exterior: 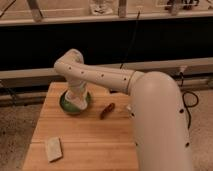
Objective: Place the ceramic cup in the ceramic bowl
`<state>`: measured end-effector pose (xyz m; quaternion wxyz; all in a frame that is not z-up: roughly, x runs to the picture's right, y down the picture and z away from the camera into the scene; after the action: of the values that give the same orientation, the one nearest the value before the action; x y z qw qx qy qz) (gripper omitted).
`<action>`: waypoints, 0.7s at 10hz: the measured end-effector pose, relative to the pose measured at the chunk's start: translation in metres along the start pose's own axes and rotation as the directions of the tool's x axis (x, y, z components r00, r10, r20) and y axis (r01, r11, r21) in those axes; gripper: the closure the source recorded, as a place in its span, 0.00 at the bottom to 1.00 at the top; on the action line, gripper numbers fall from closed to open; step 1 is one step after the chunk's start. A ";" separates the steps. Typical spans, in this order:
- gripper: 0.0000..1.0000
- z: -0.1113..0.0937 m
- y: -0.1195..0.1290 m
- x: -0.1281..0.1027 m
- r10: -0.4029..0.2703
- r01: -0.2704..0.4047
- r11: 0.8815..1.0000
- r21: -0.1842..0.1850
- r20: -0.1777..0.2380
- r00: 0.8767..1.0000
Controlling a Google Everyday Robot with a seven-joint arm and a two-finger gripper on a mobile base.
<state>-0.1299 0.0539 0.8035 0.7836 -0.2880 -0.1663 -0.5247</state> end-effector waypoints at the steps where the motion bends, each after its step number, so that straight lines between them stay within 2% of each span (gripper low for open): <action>1: 1.00 0.003 -0.003 0.003 -0.004 0.004 1.000 0.001 0.004 1.000; 2: 0.99 0.006 -0.009 0.007 -0.013 0.013 1.000 0.004 0.008 1.000; 3: 0.93 0.009 -0.016 0.007 -0.028 0.028 1.000 0.006 0.019 0.999; 6: 0.64 0.014 -0.024 0.016 -0.039 0.039 0.999 0.013 0.027 0.999; 7: 0.51 0.016 -0.027 0.017 -0.045 0.045 0.999 0.016 0.030 0.999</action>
<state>-0.1475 0.0434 0.8329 0.7712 -0.2862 -0.1887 -0.5364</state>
